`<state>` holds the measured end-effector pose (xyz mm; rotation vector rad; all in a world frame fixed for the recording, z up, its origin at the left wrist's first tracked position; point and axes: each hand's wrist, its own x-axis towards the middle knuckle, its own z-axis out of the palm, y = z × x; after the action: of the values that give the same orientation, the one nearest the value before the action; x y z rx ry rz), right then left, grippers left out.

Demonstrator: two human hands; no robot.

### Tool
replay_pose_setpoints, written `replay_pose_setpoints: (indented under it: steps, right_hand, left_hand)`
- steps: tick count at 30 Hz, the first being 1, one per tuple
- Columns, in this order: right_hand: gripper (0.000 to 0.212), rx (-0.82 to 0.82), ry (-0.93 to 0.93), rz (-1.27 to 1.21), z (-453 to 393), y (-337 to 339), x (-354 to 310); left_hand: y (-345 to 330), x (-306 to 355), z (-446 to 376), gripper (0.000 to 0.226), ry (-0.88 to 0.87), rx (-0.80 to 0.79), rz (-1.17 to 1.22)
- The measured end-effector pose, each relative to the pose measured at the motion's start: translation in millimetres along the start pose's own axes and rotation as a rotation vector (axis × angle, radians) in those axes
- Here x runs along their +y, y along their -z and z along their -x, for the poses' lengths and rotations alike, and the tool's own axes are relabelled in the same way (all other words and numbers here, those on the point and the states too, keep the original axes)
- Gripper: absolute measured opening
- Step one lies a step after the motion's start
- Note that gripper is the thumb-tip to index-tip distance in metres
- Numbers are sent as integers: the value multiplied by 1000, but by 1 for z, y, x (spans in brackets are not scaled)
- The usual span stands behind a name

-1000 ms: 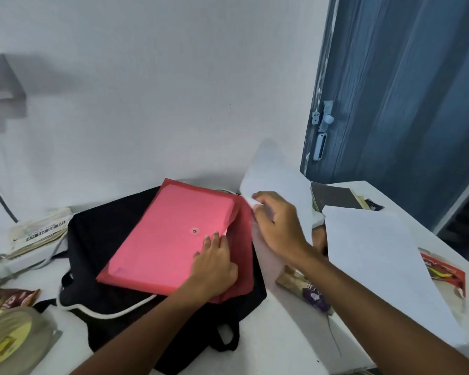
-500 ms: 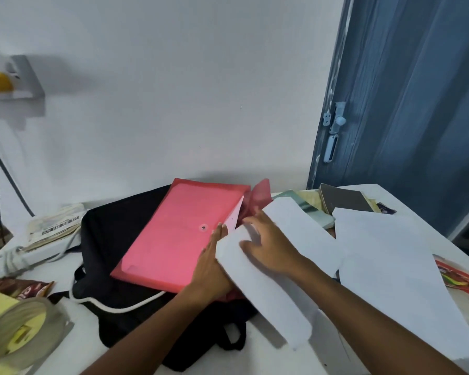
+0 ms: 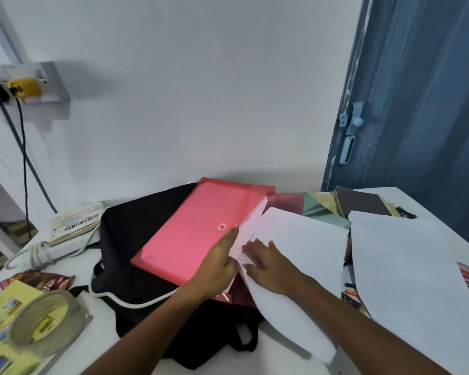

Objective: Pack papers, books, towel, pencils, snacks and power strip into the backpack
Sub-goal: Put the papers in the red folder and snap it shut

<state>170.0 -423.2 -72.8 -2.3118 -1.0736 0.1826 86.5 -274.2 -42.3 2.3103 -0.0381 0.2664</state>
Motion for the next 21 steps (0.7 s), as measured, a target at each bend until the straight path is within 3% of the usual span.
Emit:
replay_pose_setpoints:
  steps: [4,7,13,15,18,21]
  right_hand:
    - [54,133,70,-85,1,-14,4]
    - [50,222,108,-49,6,-20,13]
    - [22,556,155,271,-2,-3,13]
    - [26,674,-6,285,0,14,13]
    - [61,677,-429,316,13,43,21]
    - [78,706,-667,-27,28,58,34]
  left_hand:
    - [10,2,2,70,39,60,124]
    - [7,-2,4,63,34,106,-56]
    - [-11,-7,4,90,110,-92,-458]
    - [-14,-7,0,92,149,-96,-506]
    - [-18,-9,-3,92,170,-94,-522]
    - [-18,-11,-4,92,177,-79,-510]
